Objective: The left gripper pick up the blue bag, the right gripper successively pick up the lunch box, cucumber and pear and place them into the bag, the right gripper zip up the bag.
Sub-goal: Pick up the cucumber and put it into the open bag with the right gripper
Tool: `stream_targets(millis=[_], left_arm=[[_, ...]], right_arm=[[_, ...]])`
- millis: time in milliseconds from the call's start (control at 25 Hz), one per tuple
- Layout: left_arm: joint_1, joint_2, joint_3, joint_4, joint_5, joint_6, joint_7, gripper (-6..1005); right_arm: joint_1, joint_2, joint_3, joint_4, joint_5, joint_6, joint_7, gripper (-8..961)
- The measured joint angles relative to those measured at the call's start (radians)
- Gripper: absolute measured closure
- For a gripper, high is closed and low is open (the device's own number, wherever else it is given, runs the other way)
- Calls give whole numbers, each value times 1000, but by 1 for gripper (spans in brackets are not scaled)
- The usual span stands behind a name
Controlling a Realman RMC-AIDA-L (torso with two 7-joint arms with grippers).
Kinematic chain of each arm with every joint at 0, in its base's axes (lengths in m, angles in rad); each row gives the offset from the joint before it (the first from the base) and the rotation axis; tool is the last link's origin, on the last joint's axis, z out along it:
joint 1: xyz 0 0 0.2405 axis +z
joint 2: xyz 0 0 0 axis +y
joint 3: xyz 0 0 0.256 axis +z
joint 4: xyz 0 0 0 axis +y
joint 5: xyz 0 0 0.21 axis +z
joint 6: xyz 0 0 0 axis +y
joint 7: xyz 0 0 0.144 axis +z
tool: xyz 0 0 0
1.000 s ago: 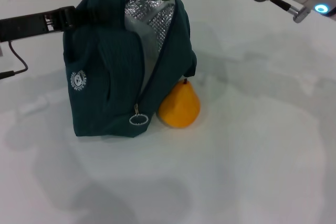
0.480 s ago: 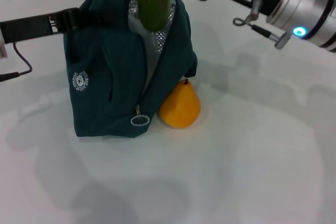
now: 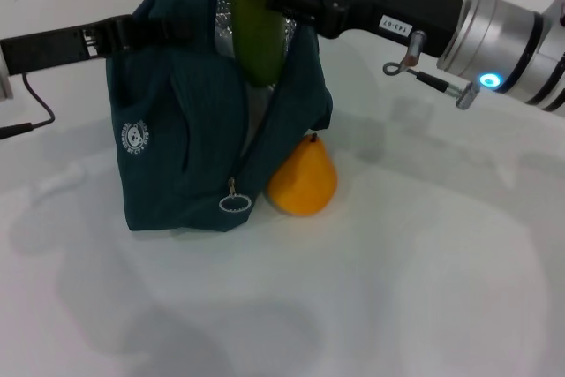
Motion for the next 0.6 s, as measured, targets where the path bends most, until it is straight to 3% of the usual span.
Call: stream_targets(millis=[600], left_arm=[[2,1,-2,0,-1,-3,0,914]], right_arm=[[-32,0,-64,-8,3,42,-25,242]])
